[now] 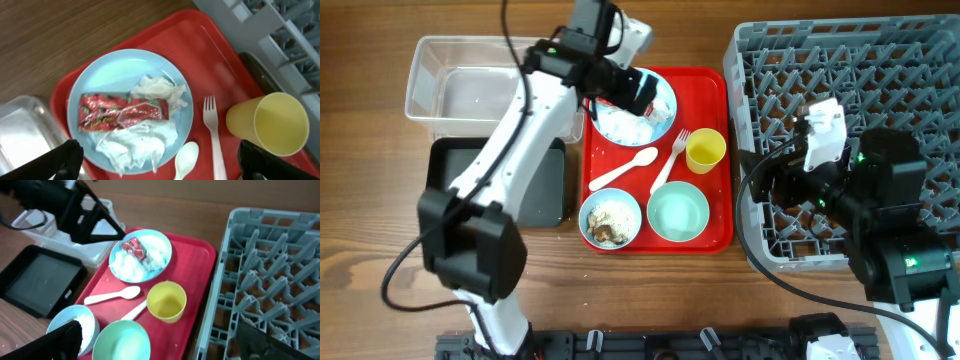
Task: Sort waste into correct bins and load items into the dishwasher rack
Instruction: 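Reach the left gripper to the blue plate and grasp wrapper and tissue, then carry the wrapper and tissue with the left gripper into the clear bin, then reach the left gripper to the yellow cup and grasp it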
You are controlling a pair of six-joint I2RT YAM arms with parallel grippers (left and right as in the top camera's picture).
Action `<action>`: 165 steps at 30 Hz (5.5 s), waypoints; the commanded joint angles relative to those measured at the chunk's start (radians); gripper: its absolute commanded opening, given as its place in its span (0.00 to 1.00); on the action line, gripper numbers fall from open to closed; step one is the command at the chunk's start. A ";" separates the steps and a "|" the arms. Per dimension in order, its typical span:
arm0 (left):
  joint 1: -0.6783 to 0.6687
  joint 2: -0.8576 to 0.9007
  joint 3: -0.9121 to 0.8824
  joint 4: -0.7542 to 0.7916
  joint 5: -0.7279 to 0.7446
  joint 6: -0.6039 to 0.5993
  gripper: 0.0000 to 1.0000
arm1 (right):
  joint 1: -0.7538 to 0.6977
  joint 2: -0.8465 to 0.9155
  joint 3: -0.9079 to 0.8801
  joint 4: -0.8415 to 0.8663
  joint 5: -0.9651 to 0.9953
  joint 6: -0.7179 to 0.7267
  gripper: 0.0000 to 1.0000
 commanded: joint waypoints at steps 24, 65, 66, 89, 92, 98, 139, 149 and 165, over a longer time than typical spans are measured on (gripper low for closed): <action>-0.032 0.315 0.022 0.123 -0.064 0.127 1.00 | 0.005 0.131 0.018 -0.045 -0.024 -0.002 1.00; -0.006 0.282 0.087 0.137 -0.053 -0.121 0.04 | 0.005 0.131 0.018 -0.048 -0.024 -0.002 1.00; 0.008 0.224 0.105 0.137 -0.053 -0.164 0.04 | 0.005 0.131 0.018 -0.048 -0.024 -0.002 1.00; 0.371 0.013 0.052 -0.030 -0.095 -0.217 0.04 | 0.005 0.131 0.018 -0.050 -0.024 -0.002 1.00; 0.413 0.056 0.017 -0.029 -0.098 -0.217 0.04 | 0.005 0.131 0.018 -0.050 -0.024 -0.002 1.00; 0.447 0.110 0.002 -0.027 -0.098 -0.217 0.70 | 0.005 0.131 0.018 -0.050 -0.024 -0.002 1.00; -0.175 0.159 -0.015 0.011 0.130 -0.562 0.94 | 0.005 0.131 0.018 -0.031 0.010 0.058 1.00; -0.212 0.220 -0.015 0.020 0.077 -0.562 0.57 | 0.005 0.131 0.018 -0.032 0.010 0.058 1.00; -0.208 0.272 -0.014 0.043 0.077 -0.586 0.04 | 0.005 0.131 0.018 -0.031 0.010 0.058 1.00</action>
